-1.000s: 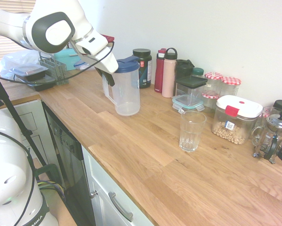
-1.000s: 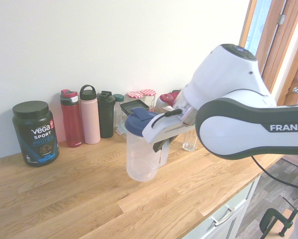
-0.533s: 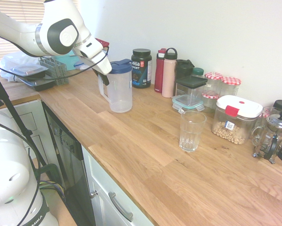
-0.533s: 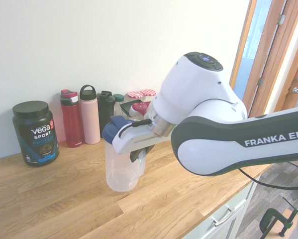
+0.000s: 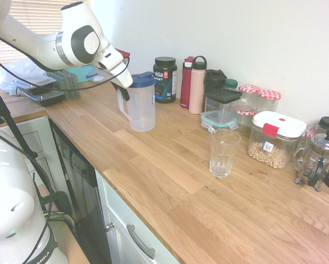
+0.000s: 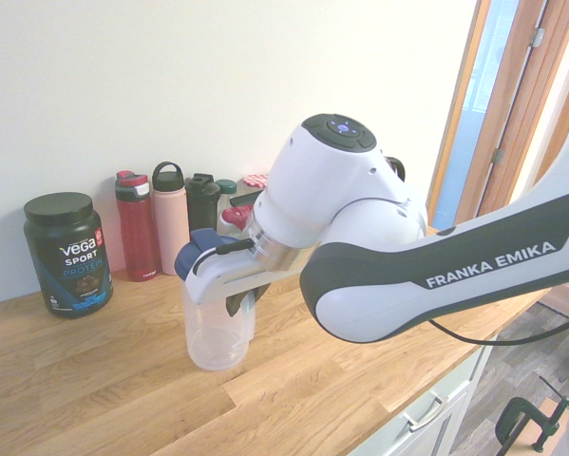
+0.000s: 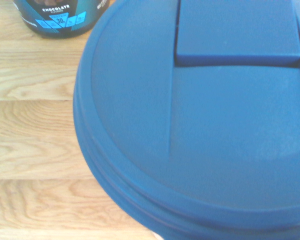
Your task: Pour me some water
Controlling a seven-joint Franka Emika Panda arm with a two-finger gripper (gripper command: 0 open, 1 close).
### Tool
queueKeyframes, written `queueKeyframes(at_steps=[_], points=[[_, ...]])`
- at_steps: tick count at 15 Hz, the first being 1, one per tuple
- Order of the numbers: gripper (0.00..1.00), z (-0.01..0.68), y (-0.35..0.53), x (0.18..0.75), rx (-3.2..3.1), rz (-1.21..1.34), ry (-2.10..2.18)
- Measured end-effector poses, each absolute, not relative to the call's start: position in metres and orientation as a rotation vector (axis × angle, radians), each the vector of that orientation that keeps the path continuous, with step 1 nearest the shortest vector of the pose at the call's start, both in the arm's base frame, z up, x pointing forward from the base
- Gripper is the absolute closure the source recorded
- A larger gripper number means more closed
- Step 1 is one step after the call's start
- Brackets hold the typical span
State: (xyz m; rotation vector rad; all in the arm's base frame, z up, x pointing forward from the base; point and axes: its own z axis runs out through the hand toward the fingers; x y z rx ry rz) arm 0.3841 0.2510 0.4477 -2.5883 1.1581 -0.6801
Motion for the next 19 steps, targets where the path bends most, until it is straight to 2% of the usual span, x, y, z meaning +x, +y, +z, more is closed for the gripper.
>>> queueKeyframes(at_steps=[7,12,19], points=[[0.0,0.44,0.253,0.392,-2.609,-0.673,1.162],[0.0,0.438,0.246,0.375,-2.72,-0.572,1.09],[0.0,0.482,0.105,0.344,-2.88,-0.372,1.057]])
